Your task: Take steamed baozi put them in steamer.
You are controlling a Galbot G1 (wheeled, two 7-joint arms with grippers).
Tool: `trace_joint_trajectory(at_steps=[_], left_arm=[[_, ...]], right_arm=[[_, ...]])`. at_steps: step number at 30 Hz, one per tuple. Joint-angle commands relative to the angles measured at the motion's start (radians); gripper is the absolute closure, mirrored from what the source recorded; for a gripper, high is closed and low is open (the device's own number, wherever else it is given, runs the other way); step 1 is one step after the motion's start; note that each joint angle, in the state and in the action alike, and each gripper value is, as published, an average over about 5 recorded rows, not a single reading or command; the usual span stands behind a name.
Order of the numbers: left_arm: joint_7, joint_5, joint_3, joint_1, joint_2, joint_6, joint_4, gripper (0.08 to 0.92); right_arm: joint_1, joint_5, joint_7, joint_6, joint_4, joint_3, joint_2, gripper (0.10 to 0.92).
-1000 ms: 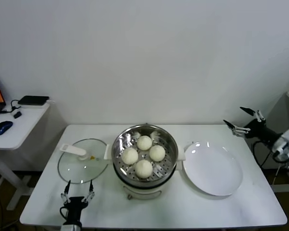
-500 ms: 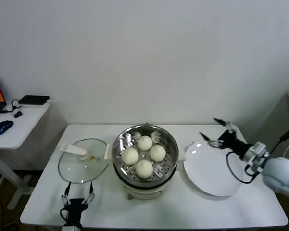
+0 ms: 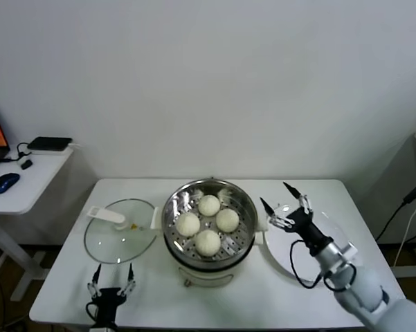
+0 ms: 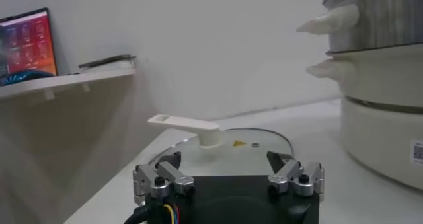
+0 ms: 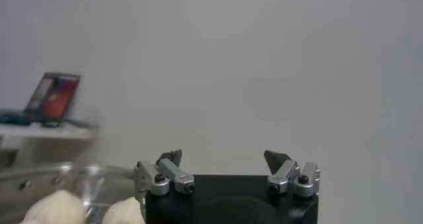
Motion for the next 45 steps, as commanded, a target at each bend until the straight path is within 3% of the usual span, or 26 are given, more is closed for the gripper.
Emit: trace_joint_trajectory(at_steps=[1, 11, 45], left_arm=[[-0.002, 0.001, 0.004, 0.005, -0.01, -0.007, -0.001, 0.177], [-0.001, 0.0, 0.009, 0.01, -0.008, -0.005, -0.011, 0.177], [-0.003, 0.0, 0.009, 0.007, -0.012, -0.003, -0.018, 0.177]], right_arm=[[-0.476, -0.098, -0.033, 0.088, 0.024, 0.447, 0.309, 0.203], [-0.514, -0.159, -0.024, 0.093, 0.02, 0.425, 0.413, 0.203], [-0.52, -0.186, 0.001, 0.038, 0.045, 0.4, 0.449, 0.203]])
